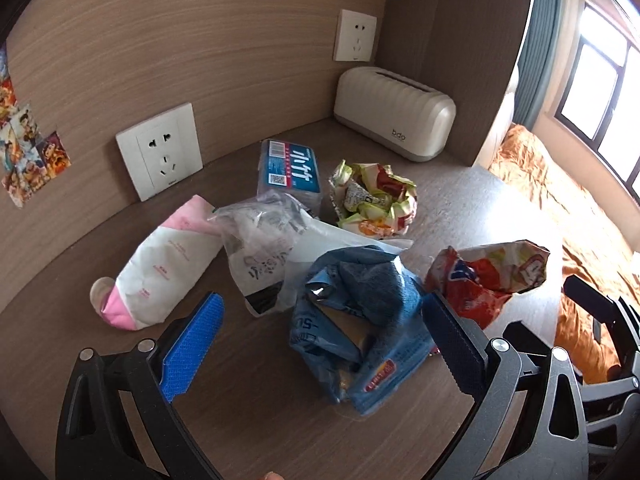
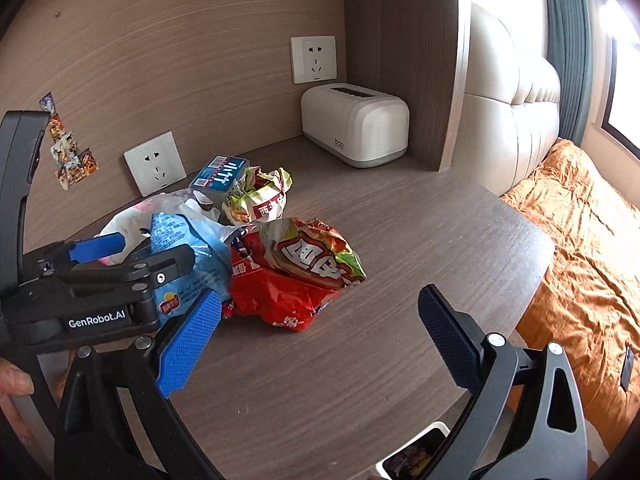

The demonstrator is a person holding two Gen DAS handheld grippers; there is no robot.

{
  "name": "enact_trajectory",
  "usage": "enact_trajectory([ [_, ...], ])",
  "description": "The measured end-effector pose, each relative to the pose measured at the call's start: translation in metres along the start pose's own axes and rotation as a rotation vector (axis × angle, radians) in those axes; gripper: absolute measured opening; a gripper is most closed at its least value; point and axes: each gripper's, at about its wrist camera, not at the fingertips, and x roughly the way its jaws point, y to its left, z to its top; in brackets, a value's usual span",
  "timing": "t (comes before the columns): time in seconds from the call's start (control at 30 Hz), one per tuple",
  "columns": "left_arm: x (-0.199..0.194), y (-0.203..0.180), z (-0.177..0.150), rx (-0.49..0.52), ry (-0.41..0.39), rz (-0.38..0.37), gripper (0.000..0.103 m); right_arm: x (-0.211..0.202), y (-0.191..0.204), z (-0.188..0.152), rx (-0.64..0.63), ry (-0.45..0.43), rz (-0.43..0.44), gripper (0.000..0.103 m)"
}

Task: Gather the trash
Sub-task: 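Move both tools back to the desk toward the blue and red chip bags, then grasp the blue chip bag with the left tool while the right tool grasps the red chip bag, then carry both bags over the white bin and open both tools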

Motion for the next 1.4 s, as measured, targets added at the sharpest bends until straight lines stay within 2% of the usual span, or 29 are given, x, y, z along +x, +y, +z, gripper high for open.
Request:
enact_trajectory([
  [0.13,0.010,0.016,0.002,-0.038,0.024,-0.049,0.098,0.019,-0.008,0.007,0.068,0.030,0.018,0.098],
  [0.2,0.015,0.022,0.004,-0.045,0.031,-0.055,0.097,0.031,-0.011,0.010,0.102,0.071,0.056,0.098],
  [0.3,0.019,0.030,0.004,-0.049,0.049,-0.072,0.092,0.048,-0.015,0.011,0.161,0.128,0.117,0.098],
  [0.37,0.023,0.034,0.002,-0.051,0.076,-0.095,0.089,0.054,-0.014,0.009,0.171,0.143,0.126,0.098],
  [0.4,0.024,0.035,0.000,-0.041,0.085,-0.098,0.084,0.055,-0.013,0.008,0.172,0.140,0.125,0.096],
  [0.43,0.024,0.035,-0.003,-0.022,0.092,-0.091,0.079,0.054,-0.012,0.008,0.170,0.134,0.132,0.081],
  [0.47,0.024,0.033,-0.006,0.001,0.096,-0.086,0.079,0.053,-0.010,0.008,0.167,0.131,0.137,0.072],
  [0.5,0.022,0.032,-0.009,0.019,0.090,-0.086,0.077,0.053,-0.009,0.009,0.163,0.129,0.130,0.058],
  [0.53,0.019,0.030,-0.010,0.030,0.084,-0.088,0.067,0.051,-0.007,0.009,0.152,0.126,0.122,0.052],
  [0.77,-0.001,0.024,-0.011,0.041,0.055,-0.091,0.065,0.027,-0.006,0.015,0.086,0.073,0.109,0.050],
  [0.97,-0.025,0.001,-0.008,0.080,0.026,-0.103,0.065,-0.004,-0.019,0.014,0.076,0.043,0.099,0.050],
  [1.13,-0.034,-0.039,-0.013,0.145,0.016,-0.132,0.065,-0.033,-0.043,0.000,0.087,0.030,0.065,0.049],
  [1.4,-0.045,-0.119,-0.038,0.257,0.029,-0.202,0.065,-0.082,-0.099,-0.036,0.151,0.033,-0.012,0.050],
])
